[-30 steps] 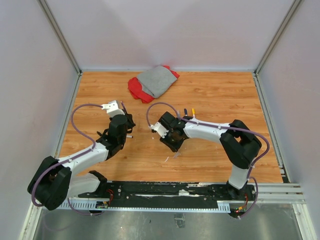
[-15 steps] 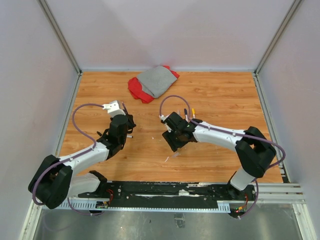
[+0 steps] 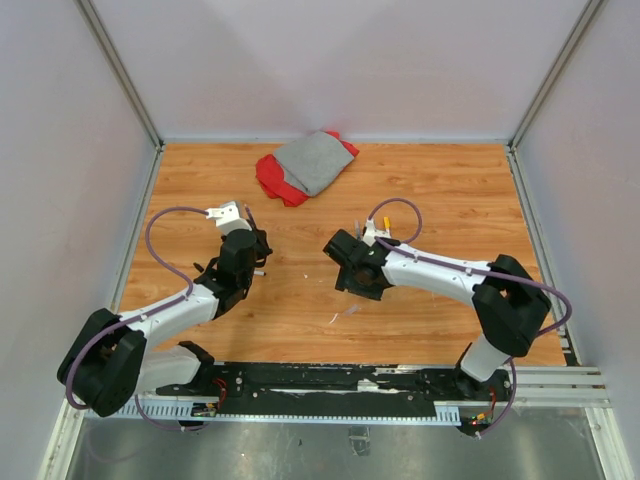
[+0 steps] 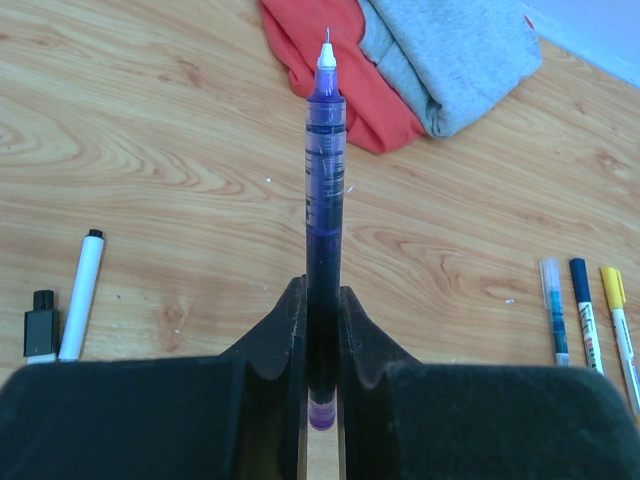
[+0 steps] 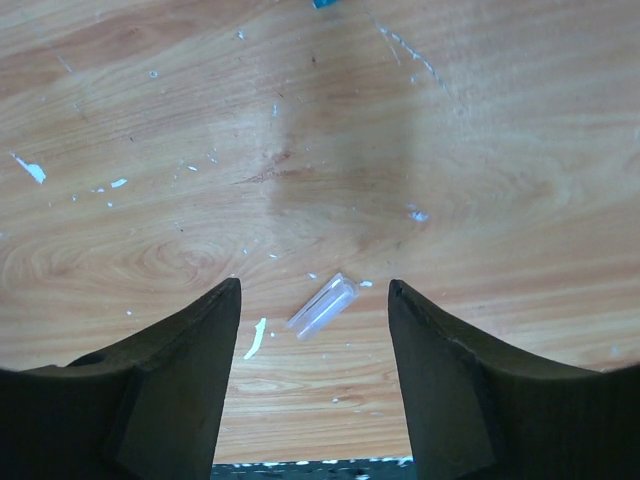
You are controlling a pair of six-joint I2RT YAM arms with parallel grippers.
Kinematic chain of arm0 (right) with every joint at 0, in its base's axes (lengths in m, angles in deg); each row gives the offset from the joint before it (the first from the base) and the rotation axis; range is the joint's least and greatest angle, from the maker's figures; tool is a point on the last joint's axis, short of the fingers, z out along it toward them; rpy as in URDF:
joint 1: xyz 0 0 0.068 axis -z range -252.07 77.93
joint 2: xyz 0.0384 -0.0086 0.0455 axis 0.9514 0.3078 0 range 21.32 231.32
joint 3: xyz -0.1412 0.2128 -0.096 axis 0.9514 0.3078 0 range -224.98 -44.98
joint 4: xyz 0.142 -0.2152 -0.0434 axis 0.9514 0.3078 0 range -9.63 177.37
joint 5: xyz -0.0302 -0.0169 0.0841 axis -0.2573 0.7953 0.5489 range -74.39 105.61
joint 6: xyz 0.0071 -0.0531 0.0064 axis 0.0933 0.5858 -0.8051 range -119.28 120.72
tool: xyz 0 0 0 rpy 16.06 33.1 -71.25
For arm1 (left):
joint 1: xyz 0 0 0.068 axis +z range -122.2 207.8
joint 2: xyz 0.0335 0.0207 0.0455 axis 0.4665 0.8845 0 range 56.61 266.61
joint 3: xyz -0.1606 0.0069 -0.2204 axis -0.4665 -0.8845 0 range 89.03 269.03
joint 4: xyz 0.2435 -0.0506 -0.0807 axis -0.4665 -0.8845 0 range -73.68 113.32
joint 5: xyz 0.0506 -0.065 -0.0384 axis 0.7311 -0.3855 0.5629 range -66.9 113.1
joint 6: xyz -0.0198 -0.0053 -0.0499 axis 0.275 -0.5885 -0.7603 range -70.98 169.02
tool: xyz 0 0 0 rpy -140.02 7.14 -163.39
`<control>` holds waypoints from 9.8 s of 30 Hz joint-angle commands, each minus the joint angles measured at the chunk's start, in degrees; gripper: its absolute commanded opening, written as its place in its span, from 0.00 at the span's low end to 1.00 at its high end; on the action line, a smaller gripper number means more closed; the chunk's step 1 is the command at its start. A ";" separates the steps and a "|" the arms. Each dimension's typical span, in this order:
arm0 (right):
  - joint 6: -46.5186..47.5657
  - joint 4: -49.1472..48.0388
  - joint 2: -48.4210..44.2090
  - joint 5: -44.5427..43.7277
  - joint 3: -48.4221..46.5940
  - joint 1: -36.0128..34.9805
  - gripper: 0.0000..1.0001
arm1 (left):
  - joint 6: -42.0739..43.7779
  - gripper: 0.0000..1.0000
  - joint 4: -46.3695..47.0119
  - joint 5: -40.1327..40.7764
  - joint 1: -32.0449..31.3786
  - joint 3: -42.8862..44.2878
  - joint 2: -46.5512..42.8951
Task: Insert the pens into the pen caps
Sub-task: Adjust the pen cap at the center of the board, then insert the pen cap onto the pen.
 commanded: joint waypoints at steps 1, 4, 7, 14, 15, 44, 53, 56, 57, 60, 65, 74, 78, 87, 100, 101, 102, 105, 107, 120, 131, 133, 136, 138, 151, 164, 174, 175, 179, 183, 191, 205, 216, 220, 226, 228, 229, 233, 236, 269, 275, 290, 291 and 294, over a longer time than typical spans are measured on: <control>-15.07 12.08 3.36 -4.58 -5.19 -2.10 0.60 | -0.27 0.00 0.31 0.26 0.29 1.15 -0.29; -16.87 12.18 4.41 -2.85 -5.04 -2.13 0.57 | -0.20 0.00 0.31 0.31 0.31 1.22 -0.21; -18.35 12.07 4.82 -1.97 -4.25 -2.18 0.53 | -0.21 0.01 0.40 0.16 0.36 1.24 -0.13; -19.34 8.05 4.37 0.31 -1.43 -2.16 0.49 | -0.27 0.01 0.40 -0.45 0.36 1.60 0.82; -19.32 7.99 4.55 0.70 -1.43 -2.16 0.49 | -0.27 0.00 0.43 -0.44 0.29 1.67 0.85; -18.71 5.20 9.37 3.29 -0.07 -2.16 0.06 | -0.09 0.01 0.39 -0.54 0.32 2.03 1.28; -7.38 -2.73 1.45 -1.24 4.98 -2.16 0.01 | 0.02 0.01 0.64 -1.26 0.32 2.12 1.60; 1.39 -10.10 -3.39 -2.15 8.85 -2.17 0.01 | 1.01 0.00 1.69 -2.95 0.32 1.85 1.52; 5.09 -12.53 -5.04 -2.01 10.20 -2.11 0.01 | 1.79 0.00 2.77 -4.17 0.29 1.52 1.47; 15.06 -19.60 -10.09 -1.26 14.96 -2.07 0.01 | 3.45 0.01 5.55 -7.74 0.31 0.75 1.67; 27.48 -25.24 -14.65 2.97 18.56 -1.21 0.01 | 4.82 0.00 7.43 -10.94 0.28 0.80 2.33; 40.16 -22.04 -12.44 7.23 15.28 -0.51 0.01 | 5.72 0.01 8.16 -11.61 -0.76 0.02 0.71; 41.73 -21.72 -13.48 11.26 15.15 1.65 0.01 | 7.21 0.00 8.51 -6.68 -5.16 0.56 0.29; 40.88 -25.46 -22.78 16.91 22.15 7.83 0.01 | 7.26 0.01 11.87 -1.82 -13.42 4.46 4.98; 38.82 -30.95 -30.53 19.19 26.42 13.09 0.00 | 8.03 0.01 14.55 -3.67 -15.71 2.66 6.43; 38.41 -31.49 -31.48 18.31 27.10 13.11 0.00 | 7.77 0.01 14.54 -4.45 -15.71 2.65 6.39; 37.94 -32.56 -32.64 17.28 27.97 13.07 0.00 | 7.61 0.00 14.54 -5.30 -15.79 2.69 6.45; 37.95 -36.02 -36.02 15.03 30.06 13.08 0.01 | 7.61 0.01 14.55 -6.92 -16.26 3.16 7.13; 39.14 -36.15 -37.49 14.38 30.15 13.09 0.00 | 8.05 0.00 14.98 -7.84 -16.76 3.47 7.58; 43.63 -30.67 -42.29 15.68 26.97 13.05 0.01 | 12.35 0.00 21.84 -7.87 -25.90 2.57 8.22; 39.81 -36.15 -49.87 13.86 29.52 13.13 0.01 | 17.13 0.00 20.93 -5.07 -30.55 5.16 10.33; 39.26 -36.70 -51.57 12.12 30.15 13.06 0.01 | 16.76 0.00 19.99 -4.59 -31.08 6.02 10.88; 38.00 -38.01 -54.37 10.08 31.26 13.06 0.01 | 16.61 0.01 19.48 -3.10 -32.56 6.80 11.14; 37.19 -38.94 -55.89 9.11 31.93 13.06 0.01 | 16.65 0.00 20.01 -2.84 -33.48 6.46 10.64; 33.65 -56.43 -61.42 10.79 38.89 13.10 0.01 | 18.80 0.01 28.96 -12.42 -34.71 2.40 9.46; 31.96 -69.30 -54.70 17.80 37.23 13.05 0.01 | 19.66 0.00 29.31 -15.39 -35.65 3.69 12.22; 32.27 -71.19 -54.49 18.78 36.66 13.08 0.01 | 20.47 0.00 29.31 -15.29 -36.19 3.97 12.54; 32.26 -71.24 -54.64 18.66 36.56 13.11 0.01 | 20.47 0.00 29.32 -15.31 -36.20 4.01 12.62; 32.50 -71.37 -54.79 19.10 36.13 13.10 0.01 | 20.74 0.01 29.33 -15.24 -36.37 4.14 12.84; 32.78 -70.49 -54.93 20.16 35.59 13.08 0.01 | 20.84 0.01 29.23 -14.99 -36.47 4.23 12.92; 33.02 -68.44 -54.98 20.38 35.47 13.05 0.01 | 20.90 0.01 29.05 -14.80 -36.55 4.40 13.10; 33.75 -63.88 -54.35 20.76 35.18 13.07 0.01 | 20.81 0.01 29.13 -14.35 -36.65 4.50 13.57; 34.43 -60.35 -53.59 20.93 35.29 13.12 0.01 | 21.13 0.00 28.96 -13.95 -36.63 4.58 13.46; 33.98 -60.25 -52.68 22.00 35.39 13.07 0.01 | 21.22 0.01 28.96 -13.73 -36.63 4.63 13.65; 34.26 -58.27 -51.98 23.43 35.26 12.96 0.01 | 21.44 0.00 28.87 -13.26 -36.64 4.60 13.39; 34.57 -57.93 -52.10 23.42 35.58 12.96 0.01 | 21.44 0.00 28.88 -13.12 -36.65 4.58 13.44; 34.90 -57.90 -52.14 23.34 35.74 13.03 0.01 | 21.36 0.01 28.87 -13.12 -36.65 4.58 13.50; 35.97 -57.07 -52.06 23.21 36.19 13.03 0.01 | 21.18 0.01 28.83 -13.20 -36.68 4.82 13.82; 37.06 -55.76 -51.85 23.14 35.83 12.99 0.01 | 21.26 0.00 28.71 -13.03 -36.63 4.90 13.93; 40.72 -51.32 -50.65 25.78 34.09 12.98 0.04 | 21.44 0.00 28.56 -12.09 -36.63 4.87 13.72; 40.95 -51.36 -50.99 26.14 34.43 12.96 0.06 | 21.44 0.01 28.39 -12.13 -36.67 5.03 14.12; 41.23 -50.23 -53.34 26.15 35.37 13.03 0.26 | 21.44 0.01 28.26 -11.97 -36.66 5.13 14.21; 41.16 -50.26 -53.52 26.20 35.32 13.01 0.28 | 21.44 0.00 28.27 -11.98 -36.68 5.16 14.19; 40.91 -50.19 -54.46 26.25 35.32 12.99 0.35 | 21.44 0.00 28.17 -11.90 -36.67 5.23 14.19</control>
